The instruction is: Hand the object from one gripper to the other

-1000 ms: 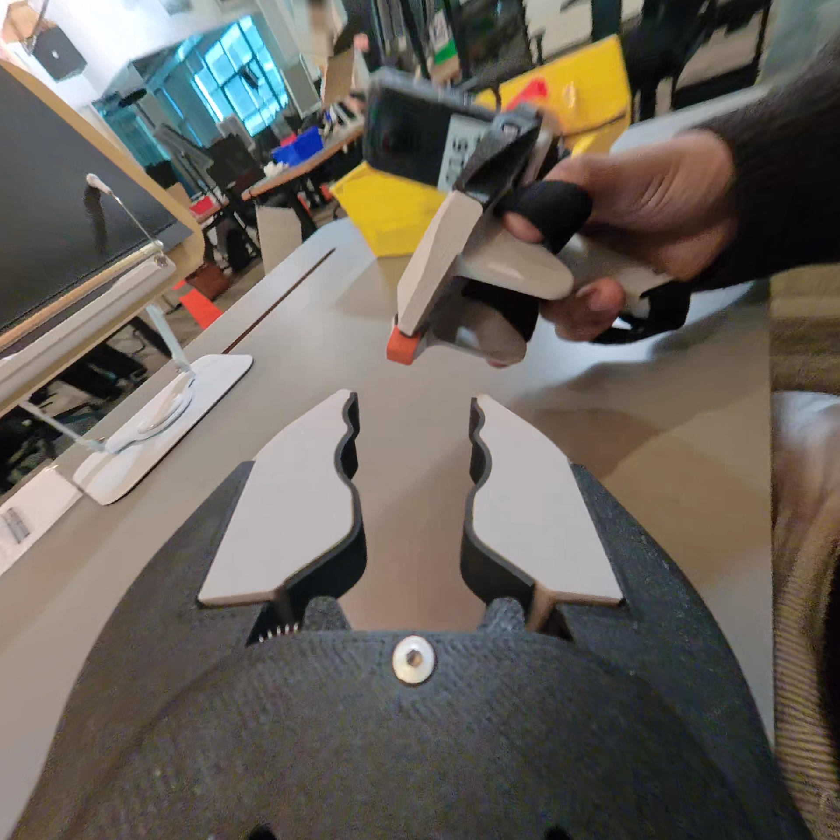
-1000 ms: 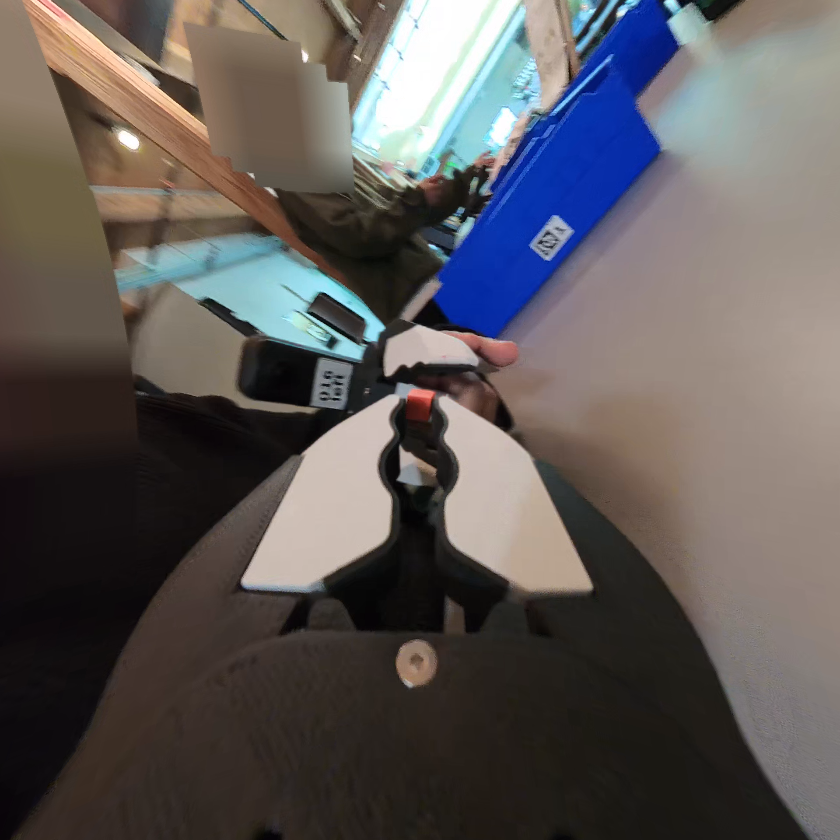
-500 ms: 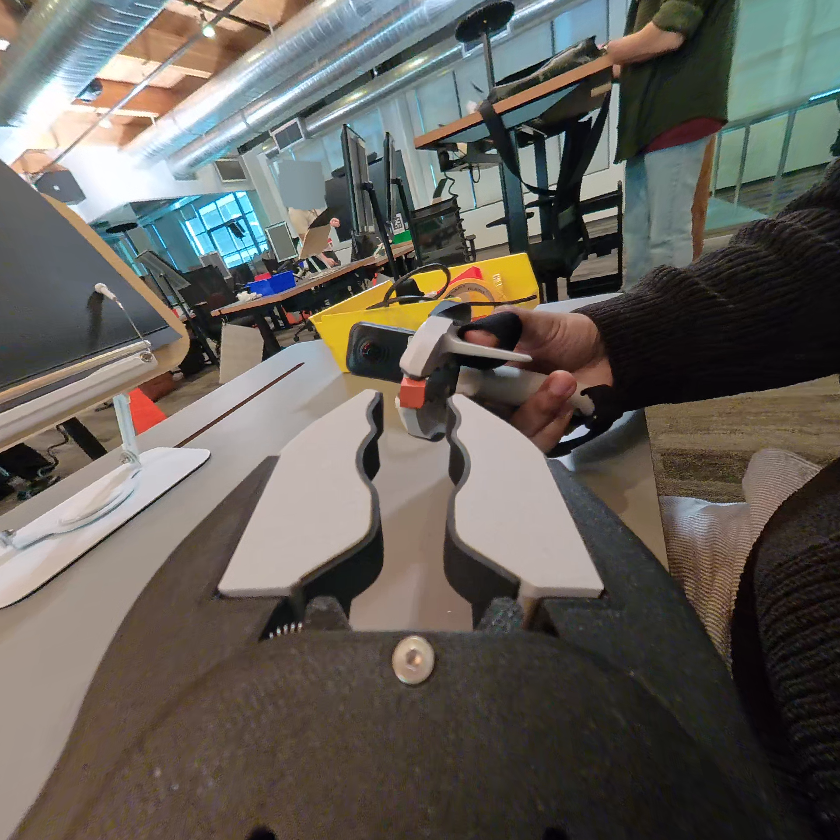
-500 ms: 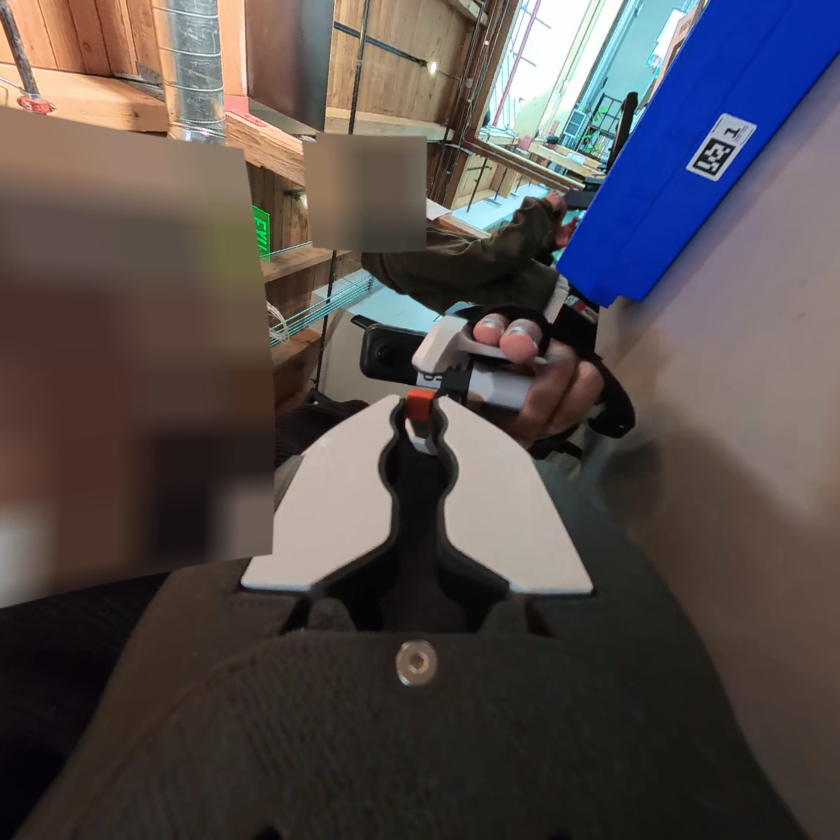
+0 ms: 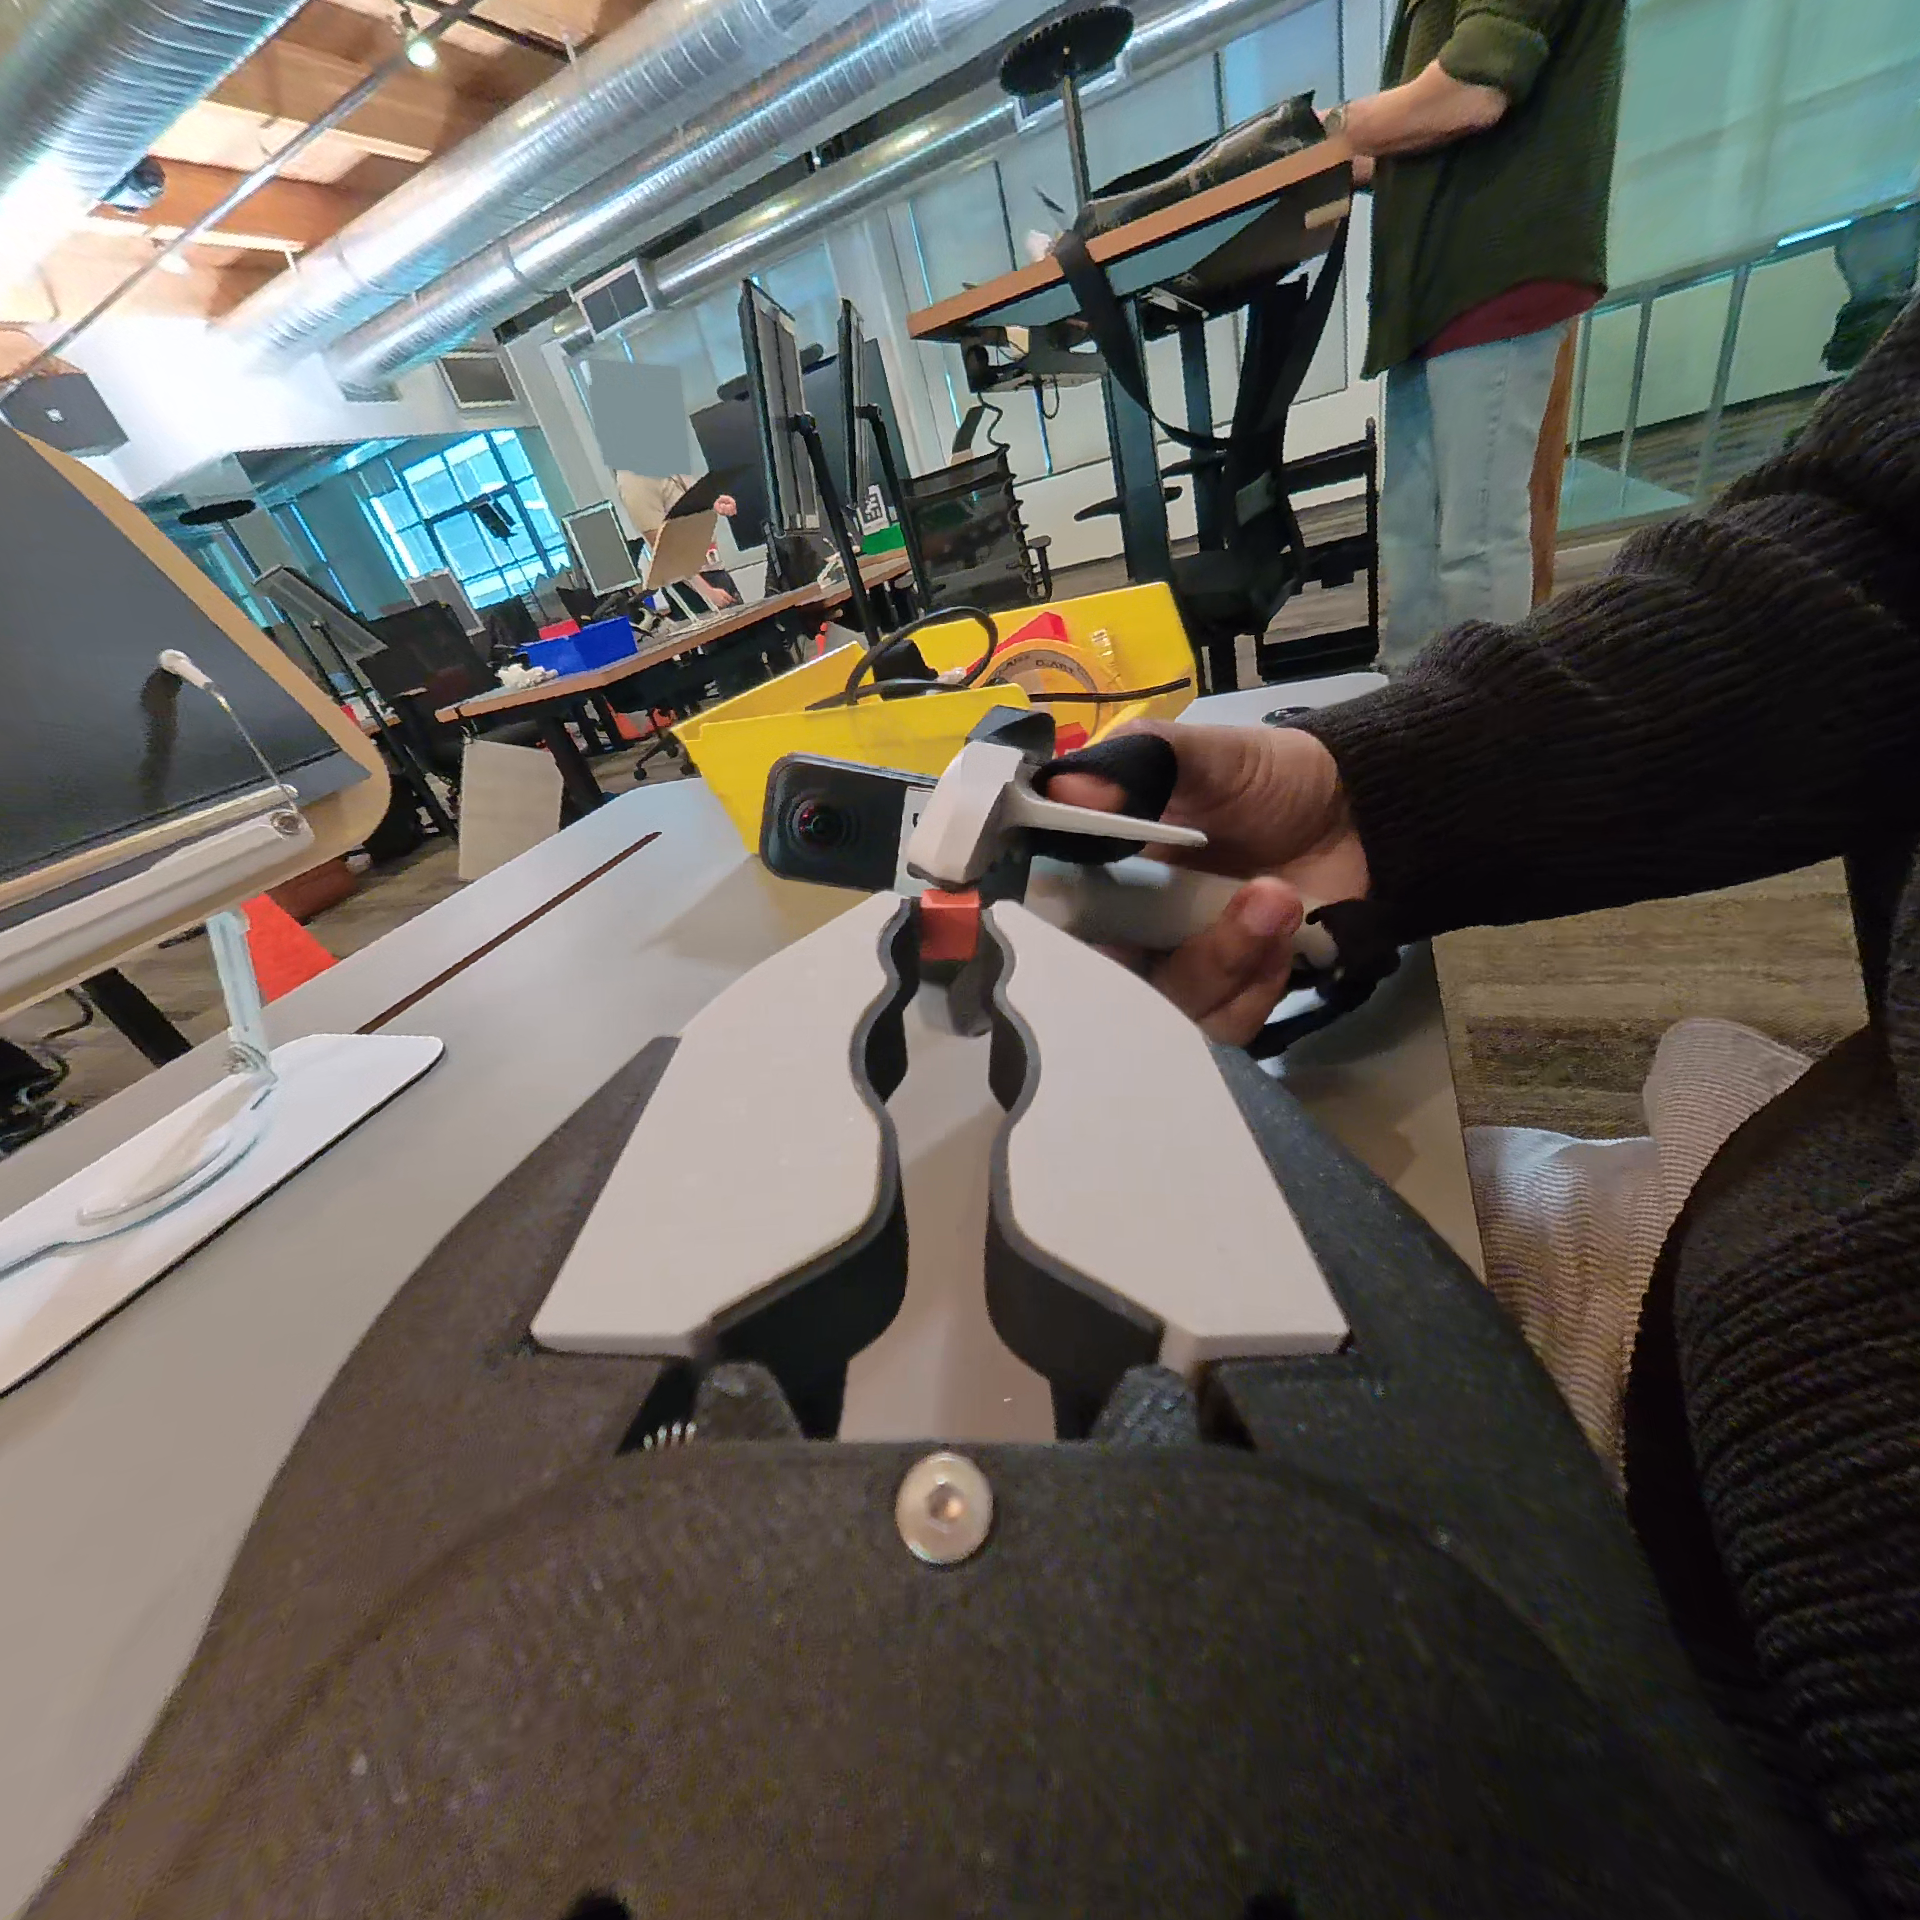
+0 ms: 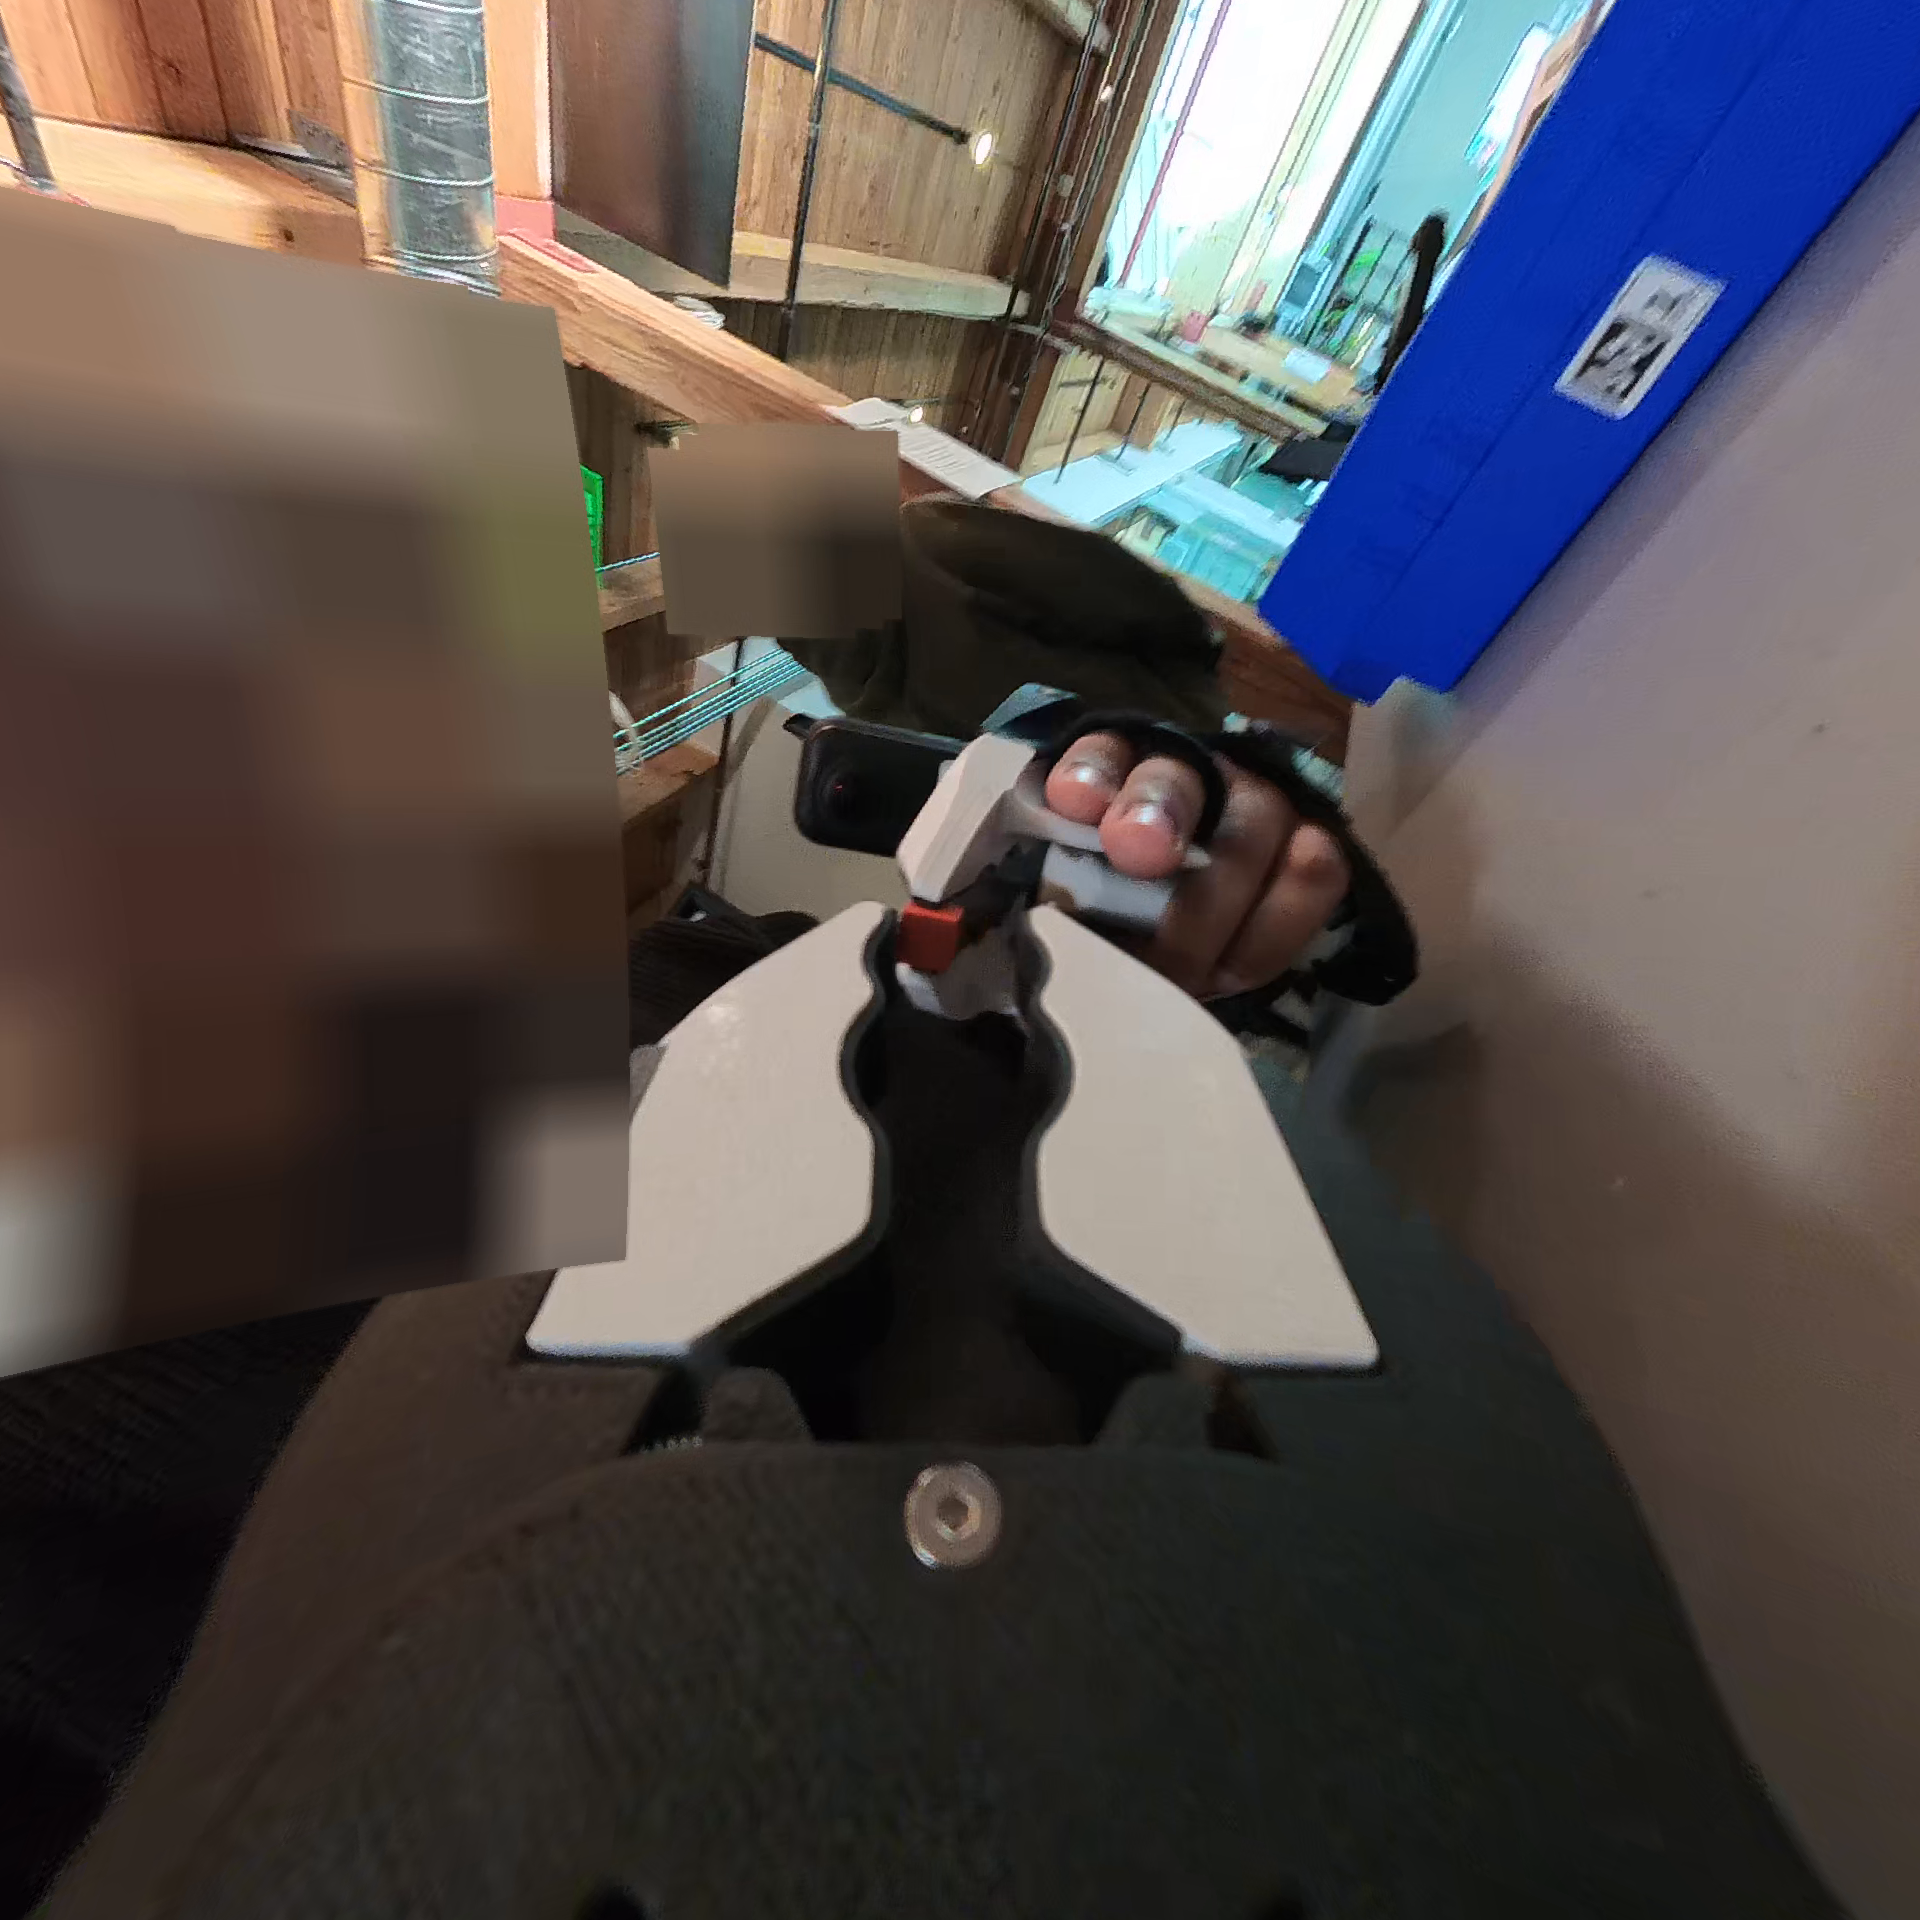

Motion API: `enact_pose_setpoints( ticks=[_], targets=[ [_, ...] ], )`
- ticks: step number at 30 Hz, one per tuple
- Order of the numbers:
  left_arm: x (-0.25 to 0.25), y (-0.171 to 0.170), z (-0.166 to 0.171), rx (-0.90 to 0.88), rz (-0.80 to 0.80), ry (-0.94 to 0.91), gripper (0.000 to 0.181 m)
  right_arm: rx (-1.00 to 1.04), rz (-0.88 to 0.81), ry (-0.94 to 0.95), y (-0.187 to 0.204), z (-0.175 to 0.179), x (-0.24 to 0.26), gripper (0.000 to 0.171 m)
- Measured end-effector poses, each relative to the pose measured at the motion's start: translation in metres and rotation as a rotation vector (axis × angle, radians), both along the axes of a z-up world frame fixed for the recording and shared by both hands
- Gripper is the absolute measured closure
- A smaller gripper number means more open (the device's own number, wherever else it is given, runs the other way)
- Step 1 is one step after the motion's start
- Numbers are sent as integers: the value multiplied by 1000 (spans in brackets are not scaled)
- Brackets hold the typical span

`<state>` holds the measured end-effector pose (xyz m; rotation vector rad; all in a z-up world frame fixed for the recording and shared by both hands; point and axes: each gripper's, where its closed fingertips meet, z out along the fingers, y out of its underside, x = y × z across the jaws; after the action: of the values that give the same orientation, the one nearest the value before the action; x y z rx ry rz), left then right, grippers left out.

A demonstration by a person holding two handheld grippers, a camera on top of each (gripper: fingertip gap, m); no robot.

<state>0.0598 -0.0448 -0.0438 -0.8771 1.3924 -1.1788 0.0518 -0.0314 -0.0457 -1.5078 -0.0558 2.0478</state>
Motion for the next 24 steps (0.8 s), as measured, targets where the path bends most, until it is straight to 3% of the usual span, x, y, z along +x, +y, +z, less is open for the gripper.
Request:
enact_pose_setpoints(
  ticks=[1, 3, 8, 13, 17, 20, 24],
  targets=[
    [0, 0, 1, -14, -6, 0, 172, 15, -40, -24, 4, -2, 1, 143],
    [0, 1, 1, -54, -18, 15, 172, 59, -131, -71, 11, -3, 7, 133],
    [1, 5, -2, -235, -65, 79, 172, 243, -296, -175, 16, 9, 26, 139],
    [3, 14, -7, -613, -157, 161, 172, 587, -429, -457, 14, 8, 22, 138],
    [2, 25, -3, -1045, -284, 171, 172, 885, -477, -709, 7, 4, 9, 144],
    [1, 30, -6, -1318, -390, 189, 172, 925, -475, -791, 8, -3, 6, 142],
    [4, 21, -17, -1417, -455, 275, 172, 935, -477, -822, 9, -6, 8, 145]
  ],
)
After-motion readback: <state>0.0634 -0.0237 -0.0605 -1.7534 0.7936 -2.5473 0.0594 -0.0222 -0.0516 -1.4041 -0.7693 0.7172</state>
